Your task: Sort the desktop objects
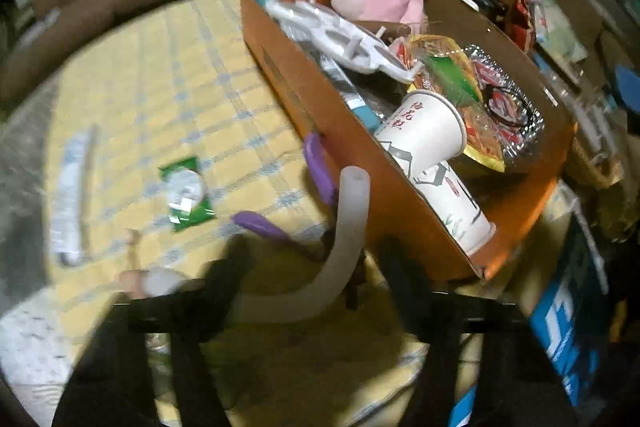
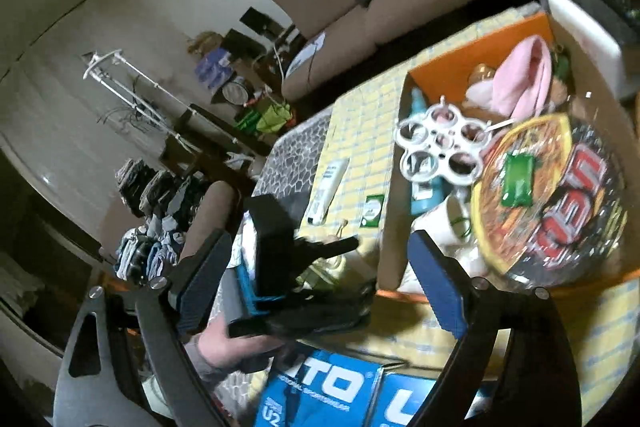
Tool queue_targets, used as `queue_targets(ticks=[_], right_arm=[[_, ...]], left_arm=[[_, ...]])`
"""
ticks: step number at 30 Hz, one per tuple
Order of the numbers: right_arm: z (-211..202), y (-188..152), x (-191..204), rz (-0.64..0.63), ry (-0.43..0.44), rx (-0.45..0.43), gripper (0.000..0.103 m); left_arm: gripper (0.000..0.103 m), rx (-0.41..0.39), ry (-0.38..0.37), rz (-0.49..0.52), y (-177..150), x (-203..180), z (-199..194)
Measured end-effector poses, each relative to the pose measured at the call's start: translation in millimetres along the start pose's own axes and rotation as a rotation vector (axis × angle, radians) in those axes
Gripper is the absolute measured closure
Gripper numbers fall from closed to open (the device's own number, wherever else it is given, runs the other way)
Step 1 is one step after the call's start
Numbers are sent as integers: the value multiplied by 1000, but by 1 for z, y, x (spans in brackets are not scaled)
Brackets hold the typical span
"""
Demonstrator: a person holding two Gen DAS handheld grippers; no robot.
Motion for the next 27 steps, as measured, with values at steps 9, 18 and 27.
queue_targets(ticks=[9,18,27], right_arm=[[14,-9,-8,-18,-35,7,13],[39,-27,8,-50,49,55,13],[45,-32,43,-132,154,25,12]], left_arm=[[96,-66,-168,-126,-8,14,-24],[96,-249,-331,-311,-6,48,-125],[96,-337,-452,-319,17,32,-205]])
Point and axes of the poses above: each gripper's, at about its wrist camera, not at the fingertips, and z roughly the way its jaws point, x to its left, y to its top, the point moved 5 cm from there along z, roughly the way its jaws point, and after that the axes turned 2 degrees about -z, right-handed, at the moved point
